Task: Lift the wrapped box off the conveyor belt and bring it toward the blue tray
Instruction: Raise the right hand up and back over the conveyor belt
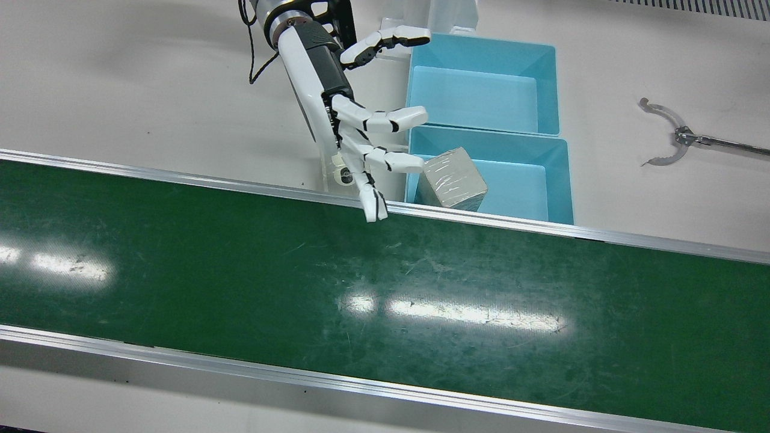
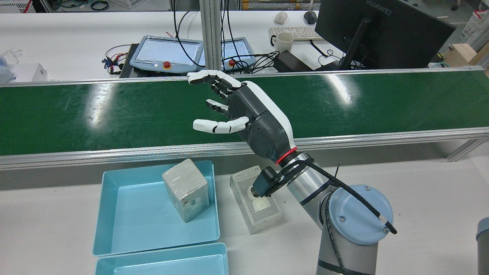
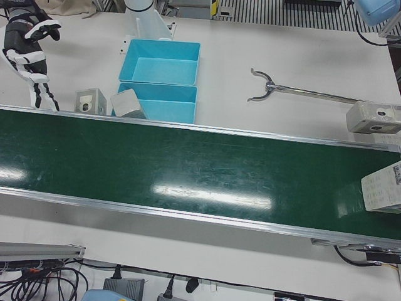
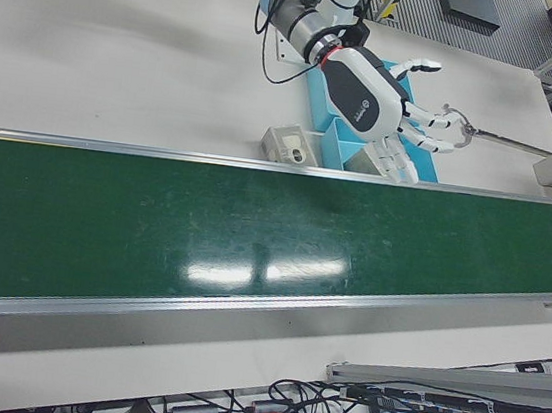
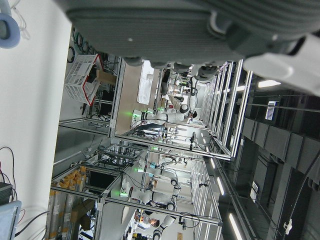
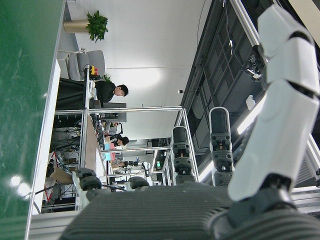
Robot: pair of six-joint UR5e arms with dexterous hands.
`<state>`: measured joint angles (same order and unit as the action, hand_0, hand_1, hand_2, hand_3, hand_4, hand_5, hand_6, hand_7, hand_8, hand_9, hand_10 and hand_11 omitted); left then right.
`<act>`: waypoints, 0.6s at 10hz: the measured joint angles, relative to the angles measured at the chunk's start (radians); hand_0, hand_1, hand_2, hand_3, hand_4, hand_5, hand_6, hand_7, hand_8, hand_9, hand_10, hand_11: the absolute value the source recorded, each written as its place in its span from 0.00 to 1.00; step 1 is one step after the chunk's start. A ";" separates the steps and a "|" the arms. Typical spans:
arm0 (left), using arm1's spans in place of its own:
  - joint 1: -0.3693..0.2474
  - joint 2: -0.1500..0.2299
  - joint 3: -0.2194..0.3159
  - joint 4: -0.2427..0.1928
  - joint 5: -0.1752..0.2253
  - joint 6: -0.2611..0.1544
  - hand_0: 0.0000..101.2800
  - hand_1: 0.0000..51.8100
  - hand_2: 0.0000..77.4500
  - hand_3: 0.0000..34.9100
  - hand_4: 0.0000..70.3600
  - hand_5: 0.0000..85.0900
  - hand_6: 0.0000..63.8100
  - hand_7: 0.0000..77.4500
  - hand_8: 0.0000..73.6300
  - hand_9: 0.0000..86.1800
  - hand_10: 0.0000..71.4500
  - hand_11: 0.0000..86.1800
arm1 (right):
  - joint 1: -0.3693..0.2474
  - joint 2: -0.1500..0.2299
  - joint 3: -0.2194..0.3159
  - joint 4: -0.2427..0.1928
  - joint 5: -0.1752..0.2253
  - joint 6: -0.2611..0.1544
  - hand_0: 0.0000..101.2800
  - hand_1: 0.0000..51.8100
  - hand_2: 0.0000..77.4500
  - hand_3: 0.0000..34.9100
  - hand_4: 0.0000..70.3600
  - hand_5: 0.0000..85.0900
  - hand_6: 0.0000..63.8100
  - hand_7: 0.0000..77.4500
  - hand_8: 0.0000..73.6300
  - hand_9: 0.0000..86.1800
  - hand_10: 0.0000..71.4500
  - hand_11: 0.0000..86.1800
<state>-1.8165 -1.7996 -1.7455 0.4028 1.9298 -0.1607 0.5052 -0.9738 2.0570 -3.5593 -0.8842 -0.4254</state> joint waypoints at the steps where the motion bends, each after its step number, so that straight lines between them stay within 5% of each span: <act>1: 0.000 0.000 0.000 0.000 0.000 0.000 0.00 0.00 0.01 0.00 0.01 0.01 0.01 0.01 0.01 0.00 0.01 0.00 | 0.023 -0.023 0.000 0.001 -0.003 0.009 0.41 0.20 0.30 0.88 0.29 0.37 0.04 0.29 0.00 0.03 0.07 0.08; 4: 0.000 0.000 0.000 0.000 0.000 0.000 0.00 0.00 0.01 0.00 0.01 0.01 0.01 0.01 0.01 0.00 0.00 0.00 | 0.123 -0.064 0.006 0.001 -0.014 0.020 0.41 0.19 0.28 0.87 0.26 0.35 0.03 0.27 0.00 0.03 0.07 0.06; 5: 0.000 0.000 0.000 0.000 0.000 0.000 0.00 0.00 0.01 0.00 0.01 0.01 0.01 0.01 0.01 0.00 0.00 0.00 | 0.153 -0.074 0.023 -0.005 -0.026 0.020 0.46 0.33 0.30 0.88 0.22 0.27 0.00 0.21 0.00 0.03 0.04 0.06; 6: 0.000 0.000 0.000 0.000 0.000 0.000 0.00 0.00 0.01 0.00 0.01 0.01 0.01 0.01 0.01 0.00 0.00 0.00 | 0.187 -0.085 0.046 -0.031 -0.050 0.017 0.46 0.33 0.30 0.88 0.22 0.27 0.00 0.21 0.00 0.03 0.04 0.06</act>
<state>-1.8165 -1.7996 -1.7456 0.4028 1.9298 -0.1607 0.6918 -1.0592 2.1030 -3.5901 -0.9339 -0.4084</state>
